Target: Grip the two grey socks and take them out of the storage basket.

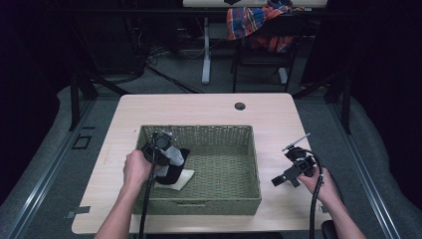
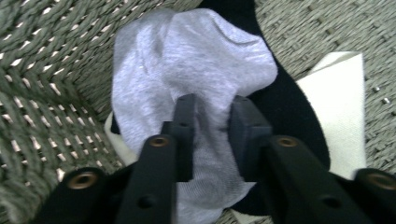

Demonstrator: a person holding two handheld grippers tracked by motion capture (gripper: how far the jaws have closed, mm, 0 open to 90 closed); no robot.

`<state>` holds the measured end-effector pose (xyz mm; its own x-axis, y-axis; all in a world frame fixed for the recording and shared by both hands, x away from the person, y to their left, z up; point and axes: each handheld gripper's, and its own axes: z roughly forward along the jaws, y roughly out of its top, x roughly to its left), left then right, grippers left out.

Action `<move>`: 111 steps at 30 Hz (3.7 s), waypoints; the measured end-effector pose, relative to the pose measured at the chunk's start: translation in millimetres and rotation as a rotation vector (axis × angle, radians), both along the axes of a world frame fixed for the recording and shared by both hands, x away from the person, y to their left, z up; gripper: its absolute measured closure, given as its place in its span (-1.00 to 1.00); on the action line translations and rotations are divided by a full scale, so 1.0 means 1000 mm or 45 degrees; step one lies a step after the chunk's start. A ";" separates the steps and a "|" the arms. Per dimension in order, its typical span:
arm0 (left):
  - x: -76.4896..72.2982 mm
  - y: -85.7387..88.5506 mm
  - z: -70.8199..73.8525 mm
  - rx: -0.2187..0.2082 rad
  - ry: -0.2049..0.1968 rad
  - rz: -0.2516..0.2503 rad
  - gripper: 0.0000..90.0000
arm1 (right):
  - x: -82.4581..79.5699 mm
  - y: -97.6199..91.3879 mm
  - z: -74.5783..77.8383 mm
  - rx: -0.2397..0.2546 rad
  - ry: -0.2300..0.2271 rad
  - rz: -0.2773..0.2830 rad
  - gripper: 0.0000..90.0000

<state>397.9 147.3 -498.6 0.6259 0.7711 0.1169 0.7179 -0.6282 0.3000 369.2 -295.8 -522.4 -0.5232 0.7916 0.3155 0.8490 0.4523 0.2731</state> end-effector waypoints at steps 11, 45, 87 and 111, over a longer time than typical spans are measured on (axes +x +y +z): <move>-0.012 0.005 0.013 -0.105 -0.033 -0.008 0.84 | 0.002 -0.004 0.000 -0.039 0.018 0.015 -0.86; -0.024 0.028 0.076 -0.257 -0.189 -0.030 0.87 | 0.003 -0.004 0.000 -0.066 0.035 0.020 -0.87; -0.041 0.107 0.117 -0.275 -0.384 0.277 0.88 | 0.002 -0.003 -0.001 -0.056 0.033 0.006 -0.87; -0.022 0.162 0.058 -0.242 -0.294 0.541 0.88 | 0.003 -0.006 -0.001 -0.052 0.037 0.009 -0.87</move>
